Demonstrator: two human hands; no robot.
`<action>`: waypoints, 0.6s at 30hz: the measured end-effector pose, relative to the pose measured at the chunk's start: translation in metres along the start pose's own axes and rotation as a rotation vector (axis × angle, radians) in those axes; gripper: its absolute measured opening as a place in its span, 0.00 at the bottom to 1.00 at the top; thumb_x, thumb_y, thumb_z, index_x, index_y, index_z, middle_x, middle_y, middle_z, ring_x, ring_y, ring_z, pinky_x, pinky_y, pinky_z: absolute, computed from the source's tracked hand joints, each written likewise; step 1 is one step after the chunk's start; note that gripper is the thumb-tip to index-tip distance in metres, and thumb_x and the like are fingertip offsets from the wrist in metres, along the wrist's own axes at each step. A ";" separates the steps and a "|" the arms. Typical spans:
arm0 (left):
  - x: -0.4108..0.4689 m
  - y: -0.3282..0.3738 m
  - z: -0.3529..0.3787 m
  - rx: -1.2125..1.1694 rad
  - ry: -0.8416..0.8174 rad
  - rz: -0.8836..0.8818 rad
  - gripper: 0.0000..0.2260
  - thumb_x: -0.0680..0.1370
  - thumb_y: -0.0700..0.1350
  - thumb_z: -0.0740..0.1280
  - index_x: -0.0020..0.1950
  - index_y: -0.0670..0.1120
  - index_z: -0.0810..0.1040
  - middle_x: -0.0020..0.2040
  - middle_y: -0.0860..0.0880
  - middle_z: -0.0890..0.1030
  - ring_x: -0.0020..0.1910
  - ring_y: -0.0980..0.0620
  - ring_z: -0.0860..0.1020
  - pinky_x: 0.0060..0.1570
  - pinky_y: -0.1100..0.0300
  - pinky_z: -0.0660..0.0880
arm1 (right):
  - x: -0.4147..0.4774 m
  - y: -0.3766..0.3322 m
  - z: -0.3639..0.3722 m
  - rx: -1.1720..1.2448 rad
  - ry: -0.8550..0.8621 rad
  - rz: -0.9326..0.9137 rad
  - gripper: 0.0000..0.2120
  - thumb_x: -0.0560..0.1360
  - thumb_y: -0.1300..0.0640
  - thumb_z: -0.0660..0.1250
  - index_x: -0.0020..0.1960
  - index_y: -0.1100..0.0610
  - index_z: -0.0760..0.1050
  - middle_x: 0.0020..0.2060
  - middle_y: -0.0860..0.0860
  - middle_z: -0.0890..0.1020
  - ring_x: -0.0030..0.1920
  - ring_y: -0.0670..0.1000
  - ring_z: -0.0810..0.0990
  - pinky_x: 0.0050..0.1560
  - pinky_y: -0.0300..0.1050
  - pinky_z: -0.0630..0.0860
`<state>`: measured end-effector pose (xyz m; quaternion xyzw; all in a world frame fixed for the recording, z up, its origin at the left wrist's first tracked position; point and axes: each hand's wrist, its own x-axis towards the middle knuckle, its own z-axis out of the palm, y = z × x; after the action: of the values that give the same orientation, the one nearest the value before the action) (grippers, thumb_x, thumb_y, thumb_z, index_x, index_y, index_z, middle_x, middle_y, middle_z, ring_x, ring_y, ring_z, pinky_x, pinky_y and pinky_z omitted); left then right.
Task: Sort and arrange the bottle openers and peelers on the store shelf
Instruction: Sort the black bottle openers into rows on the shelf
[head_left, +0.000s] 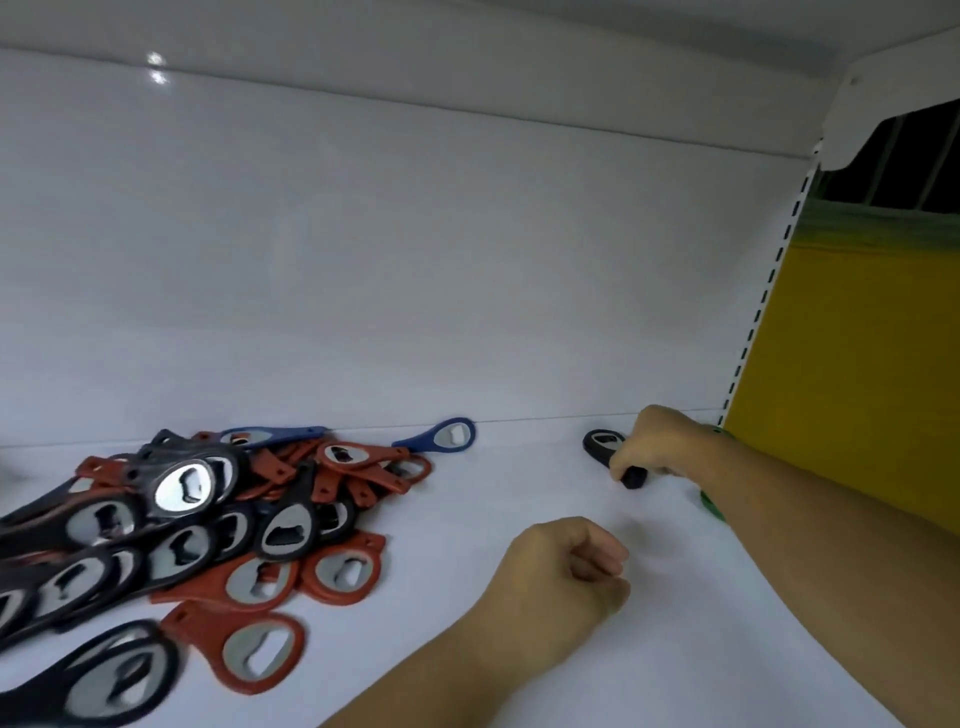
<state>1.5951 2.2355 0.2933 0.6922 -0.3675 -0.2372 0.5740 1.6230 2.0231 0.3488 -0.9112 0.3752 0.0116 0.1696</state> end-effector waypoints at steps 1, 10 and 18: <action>-0.001 0.001 0.000 0.007 -0.006 0.000 0.10 0.74 0.37 0.68 0.42 0.52 0.77 0.41 0.54 0.78 0.34 0.62 0.75 0.37 0.69 0.73 | 0.000 0.000 0.000 -0.003 0.000 -0.010 0.14 0.62 0.57 0.76 0.38 0.63 0.74 0.29 0.55 0.74 0.30 0.52 0.72 0.28 0.39 0.65; -0.006 0.004 -0.005 0.081 0.123 0.052 0.09 0.75 0.35 0.64 0.52 0.40 0.81 0.35 0.54 0.76 0.35 0.57 0.76 0.41 0.67 0.75 | -0.005 0.001 0.004 -0.169 0.287 -0.117 0.27 0.72 0.39 0.66 0.28 0.60 0.70 0.23 0.54 0.73 0.28 0.54 0.76 0.29 0.41 0.65; -0.017 0.022 -0.024 0.081 0.527 0.102 0.10 0.74 0.36 0.62 0.49 0.43 0.82 0.34 0.60 0.75 0.33 0.64 0.74 0.39 0.71 0.72 | -0.081 -0.071 0.065 0.575 0.001 -0.615 0.10 0.69 0.58 0.63 0.29 0.52 0.69 0.25 0.43 0.79 0.33 0.49 0.74 0.37 0.33 0.74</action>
<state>1.5978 2.2622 0.3189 0.7332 -0.2489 -0.0046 0.6328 1.6201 2.1459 0.3203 -0.8963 0.0737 -0.1452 0.4125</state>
